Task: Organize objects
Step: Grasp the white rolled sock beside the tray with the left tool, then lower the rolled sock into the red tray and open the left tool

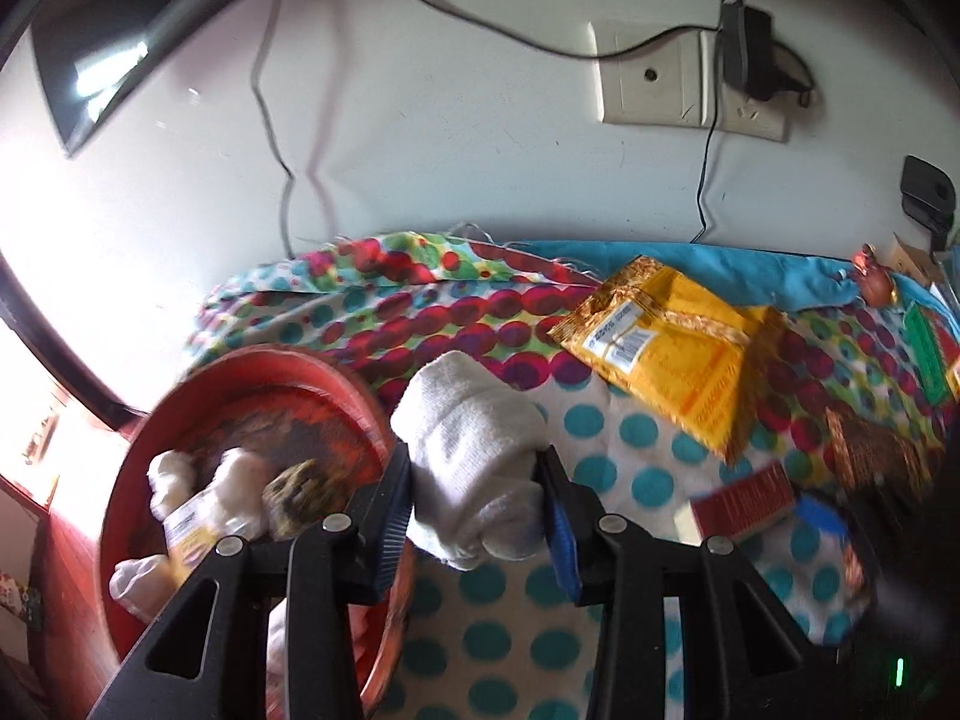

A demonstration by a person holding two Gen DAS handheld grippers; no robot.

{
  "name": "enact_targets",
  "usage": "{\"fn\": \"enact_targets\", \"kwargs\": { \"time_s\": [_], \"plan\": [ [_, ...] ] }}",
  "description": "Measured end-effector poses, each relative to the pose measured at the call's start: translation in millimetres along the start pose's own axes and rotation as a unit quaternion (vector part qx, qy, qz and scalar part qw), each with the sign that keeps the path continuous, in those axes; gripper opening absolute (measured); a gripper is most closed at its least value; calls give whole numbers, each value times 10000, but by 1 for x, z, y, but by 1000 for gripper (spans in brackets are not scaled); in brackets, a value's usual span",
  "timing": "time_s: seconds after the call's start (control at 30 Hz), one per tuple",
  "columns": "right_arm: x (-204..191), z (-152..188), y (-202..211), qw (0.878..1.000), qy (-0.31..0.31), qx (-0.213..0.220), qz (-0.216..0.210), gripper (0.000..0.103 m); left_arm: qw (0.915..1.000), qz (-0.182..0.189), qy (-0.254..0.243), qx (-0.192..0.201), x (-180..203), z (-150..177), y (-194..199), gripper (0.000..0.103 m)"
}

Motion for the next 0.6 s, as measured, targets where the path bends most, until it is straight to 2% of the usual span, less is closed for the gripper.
{"fn": "enact_targets", "kwargs": {
  "time_s": [0.1,0.33,0.6],
  "plan": [
    [0,0,0,10000,11,3,10,62,9999,-25,-59,136,-2,15,21,40],
    [1,1,-1,10000,40,16,31,62,9998,46,62,171,-11,48,61,40],
    [2,1,0,9999,95,38,88,62,9978,-175,642,43,-69,90,79,40]
  ]
}}
Point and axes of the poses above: each gripper's, at about its wrist camera, not at the fingertips, and y roughly against the way its jaws point, x to its right, z to its underside, the point moved 5 cm from there along -y, roughly the way its jaws point, and after that the axes turned 8 degrees about -y, right-handed, at the moved point
